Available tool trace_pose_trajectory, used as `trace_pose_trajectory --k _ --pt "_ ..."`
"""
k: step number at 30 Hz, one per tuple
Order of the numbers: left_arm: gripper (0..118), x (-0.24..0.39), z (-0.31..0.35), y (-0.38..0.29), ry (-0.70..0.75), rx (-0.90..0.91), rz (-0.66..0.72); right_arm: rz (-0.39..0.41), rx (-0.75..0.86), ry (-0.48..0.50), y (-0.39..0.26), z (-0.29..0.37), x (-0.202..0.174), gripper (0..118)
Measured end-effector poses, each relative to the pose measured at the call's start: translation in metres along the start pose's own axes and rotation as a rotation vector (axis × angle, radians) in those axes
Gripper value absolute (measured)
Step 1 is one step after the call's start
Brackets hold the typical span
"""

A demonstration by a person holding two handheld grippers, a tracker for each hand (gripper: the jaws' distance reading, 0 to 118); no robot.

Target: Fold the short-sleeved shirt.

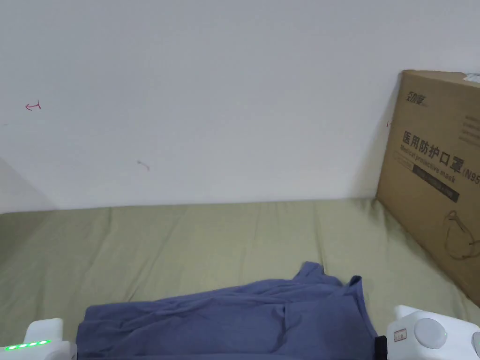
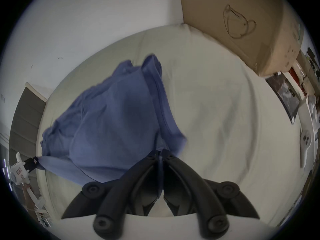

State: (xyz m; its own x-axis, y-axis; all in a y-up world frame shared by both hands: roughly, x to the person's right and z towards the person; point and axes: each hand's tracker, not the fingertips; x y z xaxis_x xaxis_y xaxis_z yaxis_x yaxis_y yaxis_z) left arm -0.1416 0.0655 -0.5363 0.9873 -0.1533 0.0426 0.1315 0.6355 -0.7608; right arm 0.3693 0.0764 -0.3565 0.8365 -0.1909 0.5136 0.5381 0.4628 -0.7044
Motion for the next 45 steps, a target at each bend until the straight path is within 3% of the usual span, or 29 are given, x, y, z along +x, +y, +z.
trace_pose_trajectory --k 5,7,11,12,13,17,19,23,29,31,32,34,35,36,40,41,42,43,44,45 --pt "3 -0.023 0.056 -0.040 -0.005 0.060 -0.019 -0.005 0.022 0.029 -0.043 0.054 -0.003 3" --pt "3 -0.035 0.088 -0.061 -0.008 0.088 -0.037 0.098 0.048 -0.002 -0.068 0.080 -0.003 3" --pt "3 -0.063 0.140 -0.111 -0.003 0.141 -0.106 0.056 0.046 0.044 -0.122 0.131 0.009 3" --pt "3 -0.067 0.151 -0.124 0.020 0.142 -0.121 0.024 0.051 0.071 -0.123 0.123 0.043 3" --pt "3 -0.072 0.164 -0.139 0.023 0.129 -0.122 0.003 0.056 0.093 -0.141 0.136 0.049 3" --pt "3 -0.095 0.199 -0.196 0.013 0.110 -0.109 0.057 0.036 0.056 -0.215 0.159 0.069 3" --pt "3 -0.106 0.215 -0.225 0.017 0.075 -0.086 0.001 0.002 0.075 -0.248 0.165 0.087 3" --pt "3 -0.124 0.230 -0.269 -0.015 0.033 -0.028 -0.017 -0.019 0.067 -0.290 0.165 0.117 3" --pt "6 -0.126 0.236 -0.295 -0.038 0.038 -0.044 0.008 0.007 0.071 -0.319 0.170 0.122 3" --pt "13 -0.129 0.237 -0.293 -0.071 0.014 -0.007 0.021 0.012 0.051 -0.316 0.173 0.117 4" --pt "36 -0.132 0.240 -0.293 -0.091 0.021 0.035 0.038 0.025 0.022 -0.318 0.177 0.114 13" --pt "83 -0.139 0.248 -0.291 -0.140 0.016 0.108 0.069 0.042 0.012 -0.317 0.182 0.114 63" --pt "104 -0.141 0.253 -0.290 -0.152 0.030 0.124 0.066 0.055 0.015 -0.317 0.187 0.114 95" --pt "107 -0.143 0.259 -0.290 -0.167 0.039 0.131 0.061 0.077 0.031 -0.319 0.202 0.103 103" --pt "103 -0.145 0.277 -0.297 -0.275 0.060 0.183 0.103 0.138 0.087 -0.321 0.229 0.086 101" --pt "87 -0.144 0.281 -0.301 -0.283 0.056 0.180 0.121 0.147 0.085 -0.324 0.232 0.079 90" --pt "59 -0.138 0.290 -0.307 -0.279 0.055 0.173 0.127 0.156 0.078 -0.328 0.232 0.074 63" --pt "24 -0.133 0.290 -0.313 -0.263 0.055 0.156 0.122 0.165 0.062 -0.333 0.229 0.069 27" --pt "1 -0.130 0.293 -0.320 -0.245 0.071 0.116 0.121 0.156 0.062 -0.337 0.229 0.065 1" --pt "0 -0.132 0.287 -0.325 -0.228 0.061 0.085 0.123 0.128 0.101 -0.339 0.225 0.068 1"
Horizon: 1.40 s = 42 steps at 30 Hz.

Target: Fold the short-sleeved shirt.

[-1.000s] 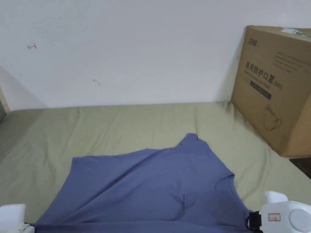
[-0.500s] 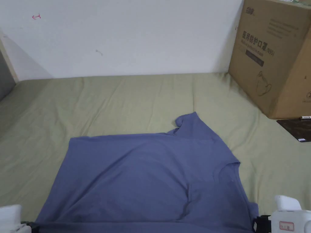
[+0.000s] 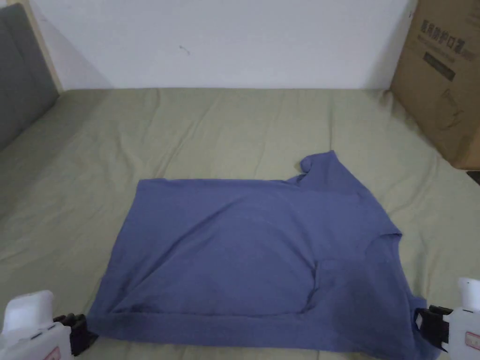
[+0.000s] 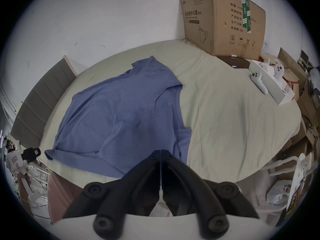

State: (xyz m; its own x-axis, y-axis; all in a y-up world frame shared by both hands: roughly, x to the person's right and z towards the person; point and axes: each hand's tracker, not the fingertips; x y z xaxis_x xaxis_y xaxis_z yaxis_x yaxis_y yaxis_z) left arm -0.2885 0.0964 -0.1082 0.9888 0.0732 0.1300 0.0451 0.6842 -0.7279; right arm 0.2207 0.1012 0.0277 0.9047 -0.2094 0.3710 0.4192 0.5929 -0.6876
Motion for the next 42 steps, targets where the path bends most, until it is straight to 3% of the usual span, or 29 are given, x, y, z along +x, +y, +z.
trace_pose_trajectory --k 6,7,9,10,11,16,17,18,19,20,21,28,29,30,32,33,36,37,38,39,41,42 --pt "3 -0.025 -0.011 -0.011 -0.005 -0.025 0.066 0.016 -0.064 -0.017 -0.020 -0.013 -0.011 0" --pt "20 -0.028 -0.013 -0.006 -0.005 -0.030 0.067 0.017 -0.072 -0.018 -0.021 -0.014 -0.009 0" --pt "88 -0.034 -0.023 0.000 -0.008 -0.040 0.059 0.018 -0.091 -0.022 -0.021 -0.017 -0.007 0" --pt "109 -0.037 -0.031 0.002 -0.012 -0.042 0.060 0.017 -0.093 -0.025 -0.022 -0.018 -0.007 0" --pt "114 -0.040 -0.038 0.006 -0.015 -0.053 0.068 0.012 -0.097 -0.024 -0.021 -0.019 -0.005 0" --pt "104 -0.057 -0.065 0.013 -0.070 -0.055 0.177 -0.009 -0.121 -0.026 -0.023 -0.023 0.000 0" --pt "96 -0.061 -0.072 0.012 -0.094 -0.060 0.199 -0.006 -0.127 -0.031 -0.023 -0.024 0.000 0" --pt "81 -0.065 -0.080 0.010 -0.109 -0.089 0.228 -0.002 -0.135 -0.036 -0.024 -0.025 0.001 0" --pt "59 -0.066 -0.086 0.008 -0.103 -0.119 0.254 -0.001 -0.142 -0.040 -0.024 -0.026 0.001 0" --pt "20 -0.066 -0.088 0.006 -0.097 -0.136 0.244 0.001 -0.144 -0.040 -0.025 -0.026 0.001 0" --pt "4 -0.061 -0.086 0.004 -0.094 -0.111 0.229 0.002 -0.146 -0.042 -0.025 -0.026 0.001 0" --pt "4 -0.037 -0.074 0.017 -0.033 -0.106 0.063 -0.016 -0.115 -0.045 -0.013 -0.023 0.016 0" --pt "4 -0.033 -0.072 0.018 -0.033 -0.108 0.062 0.000 -0.099 -0.066 -0.009 -0.022 0.016 10" --pt "4 -0.032 -0.071 0.019 -0.032 -0.110 0.057 0.036 -0.078 -0.092 -0.004 -0.023 0.016 32" --pt "4 -0.029 -0.071 0.021 -0.023 -0.107 0.057 0.060 -0.078 -0.105 0.002 -0.026 0.009 96" --pt "4 -0.028 -0.068 0.021 -0.023 -0.109 0.058 0.053 -0.074 -0.103 0.005 -0.029 0.010 102" --pt "4 -0.025 -0.067 0.021 -0.011 -0.116 0.043 0.011 -0.124 -0.060 0.011 -0.049 0.015 100" --pt "4 -0.024 -0.066 0.021 -0.009 -0.119 0.038 0.011 -0.149 -0.054 0.010 -0.057 0.017 92" --pt "4 -0.023 -0.067 0.021 -0.006 -0.124 0.034 0.015 -0.164 -0.073 0.009 -0.061 0.016 47" --pt "4 -0.022 -0.067 0.021 -0.001 -0.131 0.026 0.070 -0.169 -0.132 0.004 -0.063 0.012 0" --pt "4 -0.021 -0.065 0.020 0.005 -0.137 0.011 0.129 -0.164 -0.184 -0.003 -0.065 0.004 0" --pt "4 -0.019 -0.063 0.020 0.009 -0.142 0.004 0.098 -0.163 -0.125 0.001 -0.060 0.010 0"
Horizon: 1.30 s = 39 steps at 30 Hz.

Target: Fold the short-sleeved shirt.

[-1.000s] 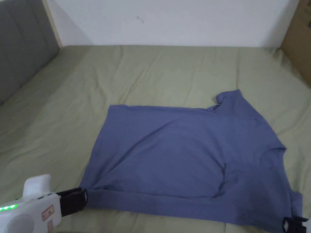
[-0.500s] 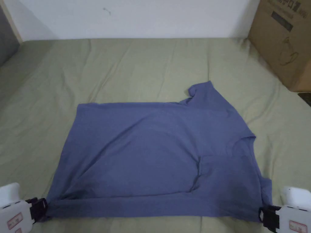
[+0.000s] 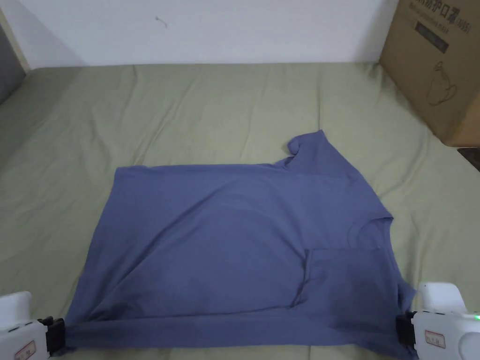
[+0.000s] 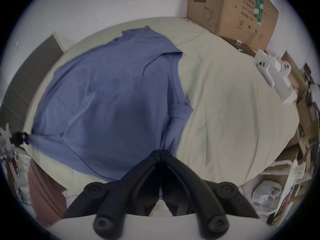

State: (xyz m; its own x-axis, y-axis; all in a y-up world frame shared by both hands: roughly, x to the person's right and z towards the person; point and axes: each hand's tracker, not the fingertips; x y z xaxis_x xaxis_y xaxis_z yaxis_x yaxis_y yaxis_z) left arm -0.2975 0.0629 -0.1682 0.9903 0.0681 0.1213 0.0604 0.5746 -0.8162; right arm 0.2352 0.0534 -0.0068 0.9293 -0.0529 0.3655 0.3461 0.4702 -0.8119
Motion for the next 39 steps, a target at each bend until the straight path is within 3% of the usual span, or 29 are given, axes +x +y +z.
trace_pose_trajectory --k 1,7,10,14,22,23,24,25,26,27,28,29,34,35,36,37,38,39 --pt "4 0.001 0.002 0.000 0.002 -0.001 -0.005 -0.033 0.025 0.007 0.001 0.003 0.005 0" --pt "4 0.001 0.010 0.010 0.005 -0.004 -0.018 -0.043 0.052 0.014 0.015 0.014 0.024 0" --pt "4 0.004 0.017 0.023 0.004 0.006 -0.019 -0.113 0.069 0.071 0.028 0.029 0.018 0" --pt "4 0.012 0.017 0.054 0.012 0.019 -0.051 -0.130 0.087 0.095 0.060 0.033 0.017 0" --pt "4 0.036 -0.054 0.136 0.037 0.002 -0.128 -0.136 0.034 0.072 0.135 -0.027 0.017 0" --pt "10 0.041 -0.063 0.139 0.051 -0.004 -0.154 -0.139 0.030 0.075 0.138 -0.035 0.017 0" --pt "23 0.044 -0.075 0.143 0.077 -0.017 -0.187 -0.148 0.015 0.071 0.142 -0.045 0.018 0" --pt "47 0.045 -0.083 0.145 0.116 -0.053 -0.195 -0.145 -0.010 0.049 0.144 -0.053 0.019 7" --pt "87 0.044 -0.089 0.145 0.136 -0.085 -0.198 -0.116 -0.020 0.014 0.143 -0.056 0.017 38" --pt "109 0.043 -0.091 0.141 0.133 -0.116 -0.194 -0.093 -0.032 -0.013 0.143 -0.056 0.015 67" --pt "112 0.040 -0.087 0.138 0.116 -0.099 -0.184 -0.090 -0.021 0.000 0.141 -0.052 0.013 89" --pt "108 0.037 -0.079 0.133 0.083 -0.070 -0.167 -0.083 -0.002 0.026 0.139 -0.046 0.017 94" --pt "107 0.019 -0.037 0.106 0.051 -0.033 -0.098 -0.062 0.051 0.051 0.118 -0.008 0.022 94" --pt "100 0.016 -0.028 0.100 0.033 -0.022 -0.092 -0.054 0.065 0.045 0.110 0.001 0.021 89" --pt "85 0.014 -0.019 0.089 0.031 -0.013 -0.090 -0.044 0.078 0.041 0.101 0.008 0.020 78" --pt "57 0.014 -0.013 0.078 0.038 -0.007 -0.086 -0.046 0.091 0.030 0.091 0.012 0.018 55" --pt "14 0.014 -0.006 0.068 0.048 -0.002 -0.088 -0.055 0.092 0.033 0.081 0.015 0.019 19" --pt "1 0.013 -0.001 0.059 0.037 0.001 -0.087 -0.059 0.079 0.062 0.072 0.017 0.019 3"
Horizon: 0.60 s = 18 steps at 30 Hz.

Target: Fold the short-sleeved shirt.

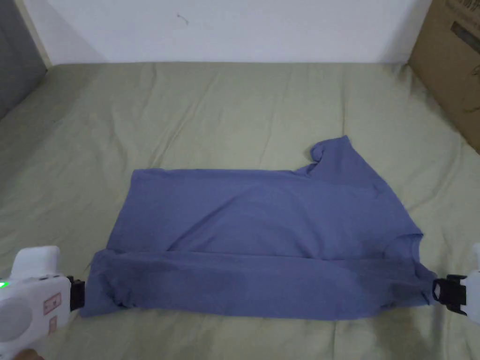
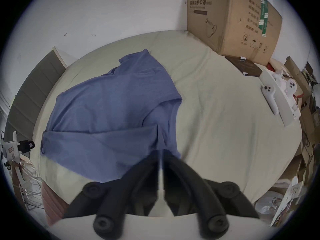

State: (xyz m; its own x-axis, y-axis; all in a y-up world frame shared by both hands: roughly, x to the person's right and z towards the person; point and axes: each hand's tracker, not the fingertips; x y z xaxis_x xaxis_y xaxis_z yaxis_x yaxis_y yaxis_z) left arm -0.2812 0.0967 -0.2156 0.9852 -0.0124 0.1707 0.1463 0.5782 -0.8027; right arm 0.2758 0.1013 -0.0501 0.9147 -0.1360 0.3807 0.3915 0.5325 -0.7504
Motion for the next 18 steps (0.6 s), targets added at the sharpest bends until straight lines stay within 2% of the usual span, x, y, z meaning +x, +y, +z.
trace_pose_trajectory --k 1,4,6,7,8,9,10,11,13,14,15,16,17,18 --pt "1 0.001 0.004 -0.008 -0.021 -0.006 0.011 -0.002 -0.016 0.030 -0.010 0.001 -0.001 2" --pt "0 0.000 0.001 -0.021 -0.027 -0.009 0.023 0.000 -0.052 0.007 -0.029 -0.002 -0.005 0" --pt "1 -0.001 -0.007 -0.019 -0.015 -0.001 0.024 -0.027 -0.058 0.009 -0.036 -0.007 -0.004 0" --pt "15 -0.001 -0.011 -0.015 -0.010 -0.016 0.034 -0.052 -0.074 0.014 -0.038 -0.008 -0.003 0" --pt "51 -0.006 -0.024 -0.009 -0.009 -0.036 0.043 -0.072 -0.074 0.016 -0.041 -0.008 -0.001 0" --pt "79 -0.006 -0.032 -0.006 -0.028 -0.037 0.054 -0.091 -0.064 0.020 -0.043 -0.007 0.000 0" --pt "99 -0.004 -0.039 -0.004 -0.043 -0.042 0.066 -0.100 -0.064 0.022 -0.046 -0.006 0.000 0" --pt "105 -0.002 -0.044 -0.002 -0.067 -0.045 0.079 -0.105 -0.064 0.022 -0.047 -0.005 0.001 0" --pt "102 0.005 -0.063 0.000 -0.091 -0.082 0.092 -0.116 -0.062 0.016 -0.051 -0.003 0.002 0" --pt "94 0.007 -0.076 -0.002 -0.102 -0.129 0.096 -0.122 -0.065 0.013 -0.054 -0.003 0.005 0" --pt "78 0.010 -0.086 -0.006 -0.096 -0.177 0.094 -0.129 -0.065 0.014 -0.056 -0.003 0.006 0" --pt "77 0.014 -0.085 -0.010 0.007 -0.172 0.053 -0.139 -0.067 0.015 -0.057 -0.003 0.007 0" --pt "71 0.016 -0.072 -0.007 -0.047 -0.108 0.050 -0.150 -0.068 0.016 -0.058 -0.003 0.008 0" --pt "57 0.017 -0.065 -0.003 -0.049 -0.118 0.039 -0.157 -0.066 0.018 -0.058 -0.002 0.009 1"
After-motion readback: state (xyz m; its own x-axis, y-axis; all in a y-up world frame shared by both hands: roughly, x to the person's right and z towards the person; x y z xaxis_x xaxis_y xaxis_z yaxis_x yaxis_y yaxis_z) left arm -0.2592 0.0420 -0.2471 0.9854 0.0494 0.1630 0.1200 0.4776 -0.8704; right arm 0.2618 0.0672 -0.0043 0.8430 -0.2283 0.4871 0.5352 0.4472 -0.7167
